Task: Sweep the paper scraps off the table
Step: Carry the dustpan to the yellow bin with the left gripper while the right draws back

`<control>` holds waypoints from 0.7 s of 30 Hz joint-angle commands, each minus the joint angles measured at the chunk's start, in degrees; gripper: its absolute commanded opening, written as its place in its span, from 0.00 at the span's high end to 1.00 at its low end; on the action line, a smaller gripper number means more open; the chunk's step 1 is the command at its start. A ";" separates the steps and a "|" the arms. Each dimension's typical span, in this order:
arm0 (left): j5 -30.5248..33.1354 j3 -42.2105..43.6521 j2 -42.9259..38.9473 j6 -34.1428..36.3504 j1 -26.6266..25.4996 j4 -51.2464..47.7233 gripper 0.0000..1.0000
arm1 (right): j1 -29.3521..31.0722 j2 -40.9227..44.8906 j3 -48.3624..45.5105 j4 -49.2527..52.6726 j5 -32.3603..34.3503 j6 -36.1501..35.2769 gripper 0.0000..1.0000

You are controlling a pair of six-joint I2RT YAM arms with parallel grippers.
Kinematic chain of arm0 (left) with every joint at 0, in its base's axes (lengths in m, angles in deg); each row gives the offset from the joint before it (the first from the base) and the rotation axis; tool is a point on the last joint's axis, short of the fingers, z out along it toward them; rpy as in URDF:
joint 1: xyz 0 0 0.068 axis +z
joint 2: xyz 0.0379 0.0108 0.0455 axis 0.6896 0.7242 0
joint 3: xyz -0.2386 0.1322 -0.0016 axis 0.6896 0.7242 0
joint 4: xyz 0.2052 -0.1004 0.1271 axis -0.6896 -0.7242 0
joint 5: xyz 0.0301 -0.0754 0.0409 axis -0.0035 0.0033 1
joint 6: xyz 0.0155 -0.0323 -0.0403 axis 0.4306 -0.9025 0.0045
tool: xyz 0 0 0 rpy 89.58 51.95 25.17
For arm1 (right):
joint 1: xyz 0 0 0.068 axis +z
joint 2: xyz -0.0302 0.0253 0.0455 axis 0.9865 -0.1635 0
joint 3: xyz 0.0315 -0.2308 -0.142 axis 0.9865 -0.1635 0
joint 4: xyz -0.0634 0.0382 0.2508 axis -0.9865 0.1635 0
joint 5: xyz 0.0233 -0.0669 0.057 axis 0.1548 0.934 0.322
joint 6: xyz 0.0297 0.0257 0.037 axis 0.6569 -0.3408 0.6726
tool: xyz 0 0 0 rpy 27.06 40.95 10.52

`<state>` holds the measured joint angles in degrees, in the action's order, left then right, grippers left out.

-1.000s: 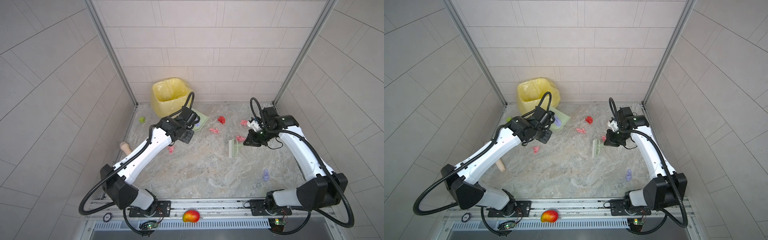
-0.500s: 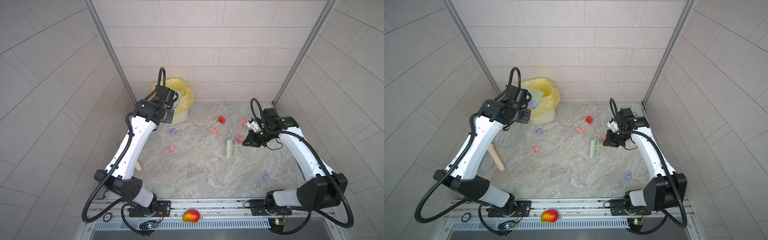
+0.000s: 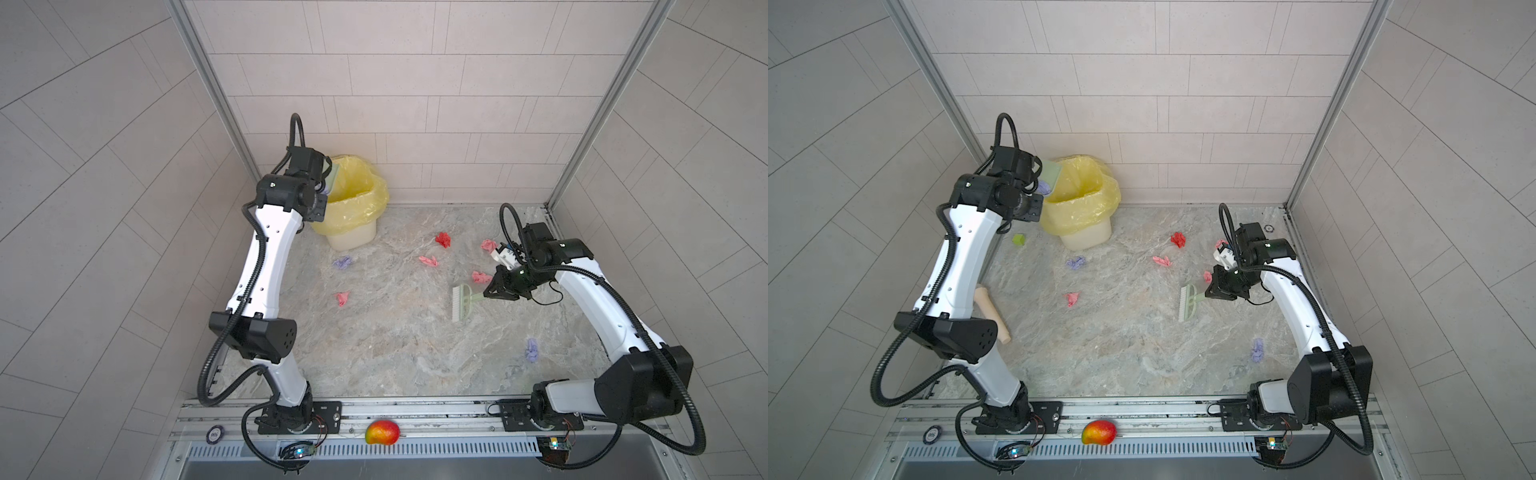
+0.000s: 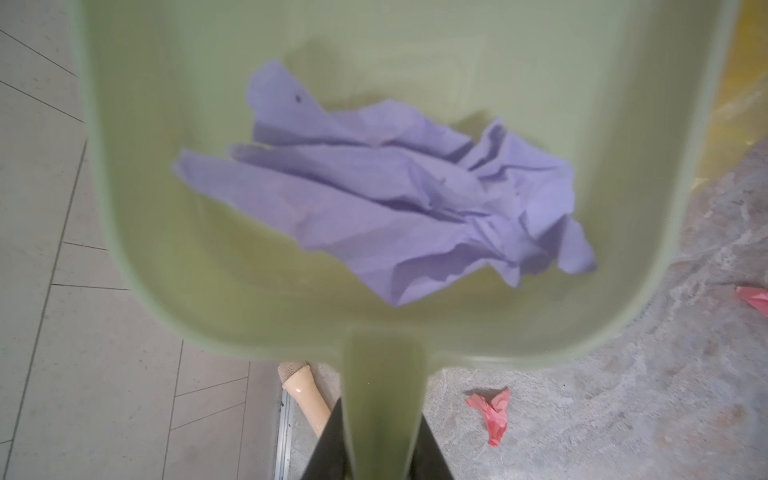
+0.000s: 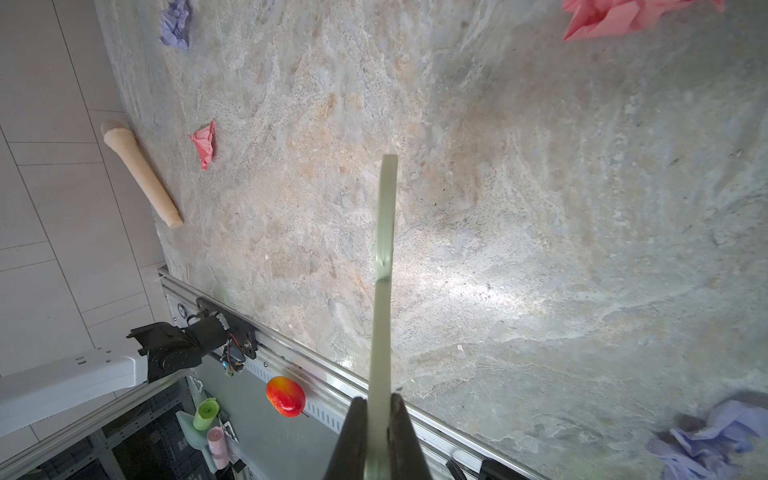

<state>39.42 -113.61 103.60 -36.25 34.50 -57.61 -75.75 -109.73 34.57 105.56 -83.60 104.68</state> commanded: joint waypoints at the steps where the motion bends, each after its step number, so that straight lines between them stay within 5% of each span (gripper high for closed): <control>1: 4.80 -6.99 5.55 3.53 0.01 -5.11 1.00 | -0.11 1.78 -0.07 -0.10 -0.96 0.06 1.00; 7: 15.86 -13.34 11.46 8.70 -0.34 -5.40 1.00 | -0.11 2.09 -0.16 0.68 -0.86 0.48 1.00; 21: 39.51 -9.89 17.69 31.52 -5.41 10.25 1.00 | -0.11 0.60 0.98 2.41 -0.90 1.24 1.00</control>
<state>71.16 -124.71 119.71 -12.78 30.28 -53.33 -75.75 -109.03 34.50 106.33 -84.26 105.49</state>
